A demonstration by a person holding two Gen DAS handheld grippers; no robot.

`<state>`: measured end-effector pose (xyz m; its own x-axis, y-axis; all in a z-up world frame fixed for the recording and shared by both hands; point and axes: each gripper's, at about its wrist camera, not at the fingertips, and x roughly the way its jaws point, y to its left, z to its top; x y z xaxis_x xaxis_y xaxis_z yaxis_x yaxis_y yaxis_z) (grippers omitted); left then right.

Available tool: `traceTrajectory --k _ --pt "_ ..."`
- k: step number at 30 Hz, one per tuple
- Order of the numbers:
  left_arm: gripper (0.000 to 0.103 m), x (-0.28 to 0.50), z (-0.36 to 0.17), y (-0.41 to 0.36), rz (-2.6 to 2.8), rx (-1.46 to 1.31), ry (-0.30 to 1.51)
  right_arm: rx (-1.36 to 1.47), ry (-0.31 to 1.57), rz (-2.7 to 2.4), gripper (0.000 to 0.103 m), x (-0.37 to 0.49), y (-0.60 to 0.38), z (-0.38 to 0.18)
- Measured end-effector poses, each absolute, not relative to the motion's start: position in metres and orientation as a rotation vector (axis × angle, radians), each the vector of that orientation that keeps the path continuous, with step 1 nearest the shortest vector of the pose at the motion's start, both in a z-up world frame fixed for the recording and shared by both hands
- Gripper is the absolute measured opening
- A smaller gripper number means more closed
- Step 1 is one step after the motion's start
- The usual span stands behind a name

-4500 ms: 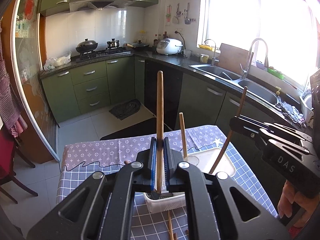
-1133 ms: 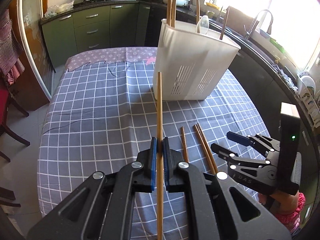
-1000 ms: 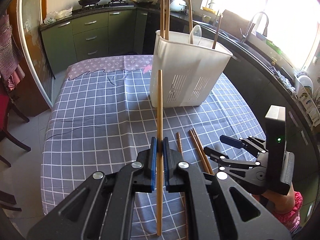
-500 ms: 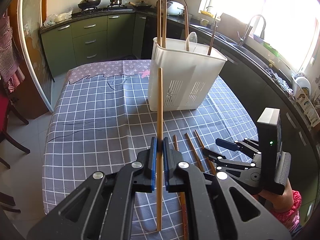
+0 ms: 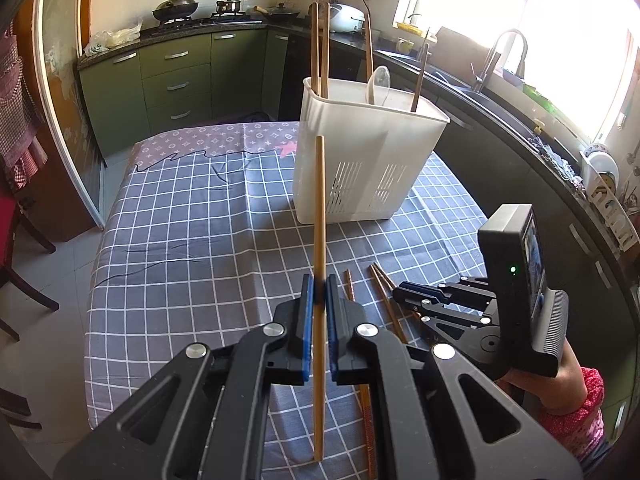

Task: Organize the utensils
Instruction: 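Carry both upright chopsticks toward the white holder with both grippers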

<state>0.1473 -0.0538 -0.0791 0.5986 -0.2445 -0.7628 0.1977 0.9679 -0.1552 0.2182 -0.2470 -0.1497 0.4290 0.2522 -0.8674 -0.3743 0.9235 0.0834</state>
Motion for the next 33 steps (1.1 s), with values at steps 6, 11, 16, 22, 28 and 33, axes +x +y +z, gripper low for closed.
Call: traceTrajectory --k 6,11,16,22,28,33 --pt "0.006 0.147 -0.076 -0.052 -0.247 -0.058 0.883 -0.056 0.948 0.413 0.006 0.209 -0.265 -0.107" --pt "0.006 0.144 -0.069 -0.05 -0.238 -0.055 0.86 0.001 0.791 0.411 0.006 0.19 -0.286 -0.055" --pt "0.006 0.139 -0.06 -0.049 -0.233 -0.052 0.823 0.021 0.658 0.401 0.006 0.16 -0.302 -0.019" --pt "0.006 0.129 -0.05 -0.048 -0.223 -0.028 0.776 -0.006 0.6 0.403 0.006 0.123 -0.309 -0.007" --pt "0.006 0.119 -0.048 -0.048 -0.214 -0.018 0.761 0.004 0.606 0.407 0.006 0.105 -0.318 -0.012" --pt "0.006 0.114 -0.045 -0.048 -0.216 -0.013 0.755 0.012 0.591 0.407 0.006 0.104 -0.321 -0.008"
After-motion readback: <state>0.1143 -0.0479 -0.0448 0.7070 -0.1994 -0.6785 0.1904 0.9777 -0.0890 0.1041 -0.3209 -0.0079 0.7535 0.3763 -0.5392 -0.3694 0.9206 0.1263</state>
